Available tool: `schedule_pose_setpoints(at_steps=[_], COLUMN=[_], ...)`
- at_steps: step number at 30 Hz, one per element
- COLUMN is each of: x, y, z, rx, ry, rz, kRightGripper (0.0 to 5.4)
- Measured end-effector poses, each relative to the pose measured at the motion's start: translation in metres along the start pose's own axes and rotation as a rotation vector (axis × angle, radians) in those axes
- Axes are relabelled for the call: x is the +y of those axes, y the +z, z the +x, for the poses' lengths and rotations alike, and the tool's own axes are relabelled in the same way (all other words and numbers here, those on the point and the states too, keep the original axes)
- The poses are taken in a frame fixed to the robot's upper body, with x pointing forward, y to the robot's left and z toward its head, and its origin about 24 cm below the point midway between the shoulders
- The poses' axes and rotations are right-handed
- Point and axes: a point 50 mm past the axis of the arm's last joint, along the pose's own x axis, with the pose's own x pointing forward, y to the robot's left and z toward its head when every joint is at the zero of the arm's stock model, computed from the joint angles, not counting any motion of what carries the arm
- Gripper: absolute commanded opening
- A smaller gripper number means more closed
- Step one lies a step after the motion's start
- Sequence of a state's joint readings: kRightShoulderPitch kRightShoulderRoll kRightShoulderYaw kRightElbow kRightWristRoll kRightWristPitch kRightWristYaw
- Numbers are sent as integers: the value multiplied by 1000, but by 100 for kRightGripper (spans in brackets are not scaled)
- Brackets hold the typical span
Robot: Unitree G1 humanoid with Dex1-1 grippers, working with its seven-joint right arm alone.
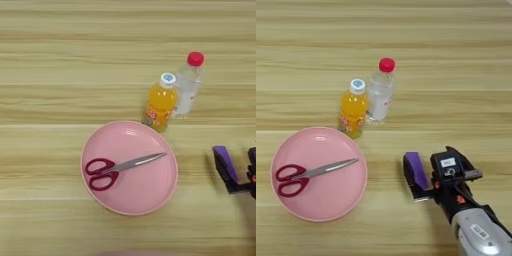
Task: Move the objects on the table
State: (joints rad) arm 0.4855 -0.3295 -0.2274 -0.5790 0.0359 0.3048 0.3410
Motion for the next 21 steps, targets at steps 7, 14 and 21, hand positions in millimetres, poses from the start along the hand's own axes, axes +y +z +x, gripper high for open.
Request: schedule_pose_setpoints(at_steps=[7, 14, 21], x=[11, 27, 48], y=[30, 48, 60], z=[-6, -6, 2], rx=[-129, -199, -217], ry=[157, 318, 502], rz=[-145, -265, -446], kRightGripper=[536, 536, 536])
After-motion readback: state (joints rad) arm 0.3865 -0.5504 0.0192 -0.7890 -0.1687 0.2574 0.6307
